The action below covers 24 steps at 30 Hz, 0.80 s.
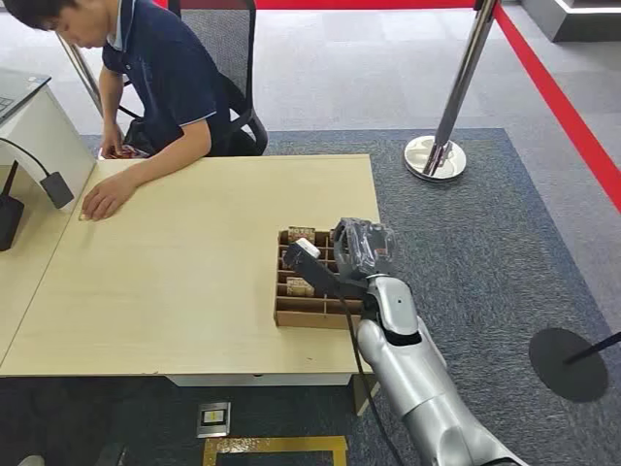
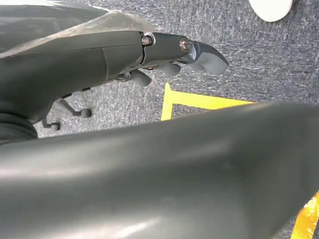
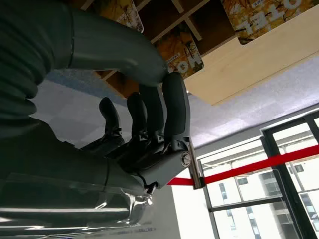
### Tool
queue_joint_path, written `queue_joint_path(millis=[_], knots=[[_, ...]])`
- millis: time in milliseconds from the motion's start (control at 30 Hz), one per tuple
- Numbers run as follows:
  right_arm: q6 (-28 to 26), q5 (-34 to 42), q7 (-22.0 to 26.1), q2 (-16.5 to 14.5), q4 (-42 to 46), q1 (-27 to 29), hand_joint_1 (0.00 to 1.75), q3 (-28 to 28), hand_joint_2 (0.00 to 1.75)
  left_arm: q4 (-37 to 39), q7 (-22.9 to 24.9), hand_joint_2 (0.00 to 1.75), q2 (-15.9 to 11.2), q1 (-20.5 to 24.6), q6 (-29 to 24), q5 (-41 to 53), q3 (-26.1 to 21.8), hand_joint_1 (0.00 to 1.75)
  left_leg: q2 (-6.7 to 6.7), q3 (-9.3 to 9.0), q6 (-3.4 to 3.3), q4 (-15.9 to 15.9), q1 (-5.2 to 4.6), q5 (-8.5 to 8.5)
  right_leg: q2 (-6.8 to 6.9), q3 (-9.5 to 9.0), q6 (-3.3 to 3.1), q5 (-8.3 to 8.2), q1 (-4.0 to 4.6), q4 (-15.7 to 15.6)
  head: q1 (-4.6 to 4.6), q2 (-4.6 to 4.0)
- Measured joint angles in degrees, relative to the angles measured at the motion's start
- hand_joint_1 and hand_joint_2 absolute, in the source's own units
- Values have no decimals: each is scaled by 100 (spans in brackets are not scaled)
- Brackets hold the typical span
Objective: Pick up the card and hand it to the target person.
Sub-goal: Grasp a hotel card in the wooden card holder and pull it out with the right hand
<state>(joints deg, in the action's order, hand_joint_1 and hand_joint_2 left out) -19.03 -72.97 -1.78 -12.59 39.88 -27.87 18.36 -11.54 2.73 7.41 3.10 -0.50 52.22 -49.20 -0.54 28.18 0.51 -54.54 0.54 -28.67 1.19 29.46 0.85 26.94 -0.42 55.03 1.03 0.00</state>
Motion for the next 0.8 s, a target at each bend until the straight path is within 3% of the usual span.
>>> queue_joint_path(millis=[367, 800], knots=[[85, -21, 10, 92, 712, 373, 61, -82, 175, 0, -15, 0, 0, 0, 0, 17, -83, 0, 0, 2, 0, 0, 0, 0, 0, 2, 0, 0, 0, 0, 0, 0], [225, -67, -11, 158, 1067, 648, 82, -115, 175, 0, -5, 0, 0, -2, -1, 47, -132, 0, 0, 3, 0, 0, 0, 0, 0, 2, 0, 0, 0, 0, 0, 0]])
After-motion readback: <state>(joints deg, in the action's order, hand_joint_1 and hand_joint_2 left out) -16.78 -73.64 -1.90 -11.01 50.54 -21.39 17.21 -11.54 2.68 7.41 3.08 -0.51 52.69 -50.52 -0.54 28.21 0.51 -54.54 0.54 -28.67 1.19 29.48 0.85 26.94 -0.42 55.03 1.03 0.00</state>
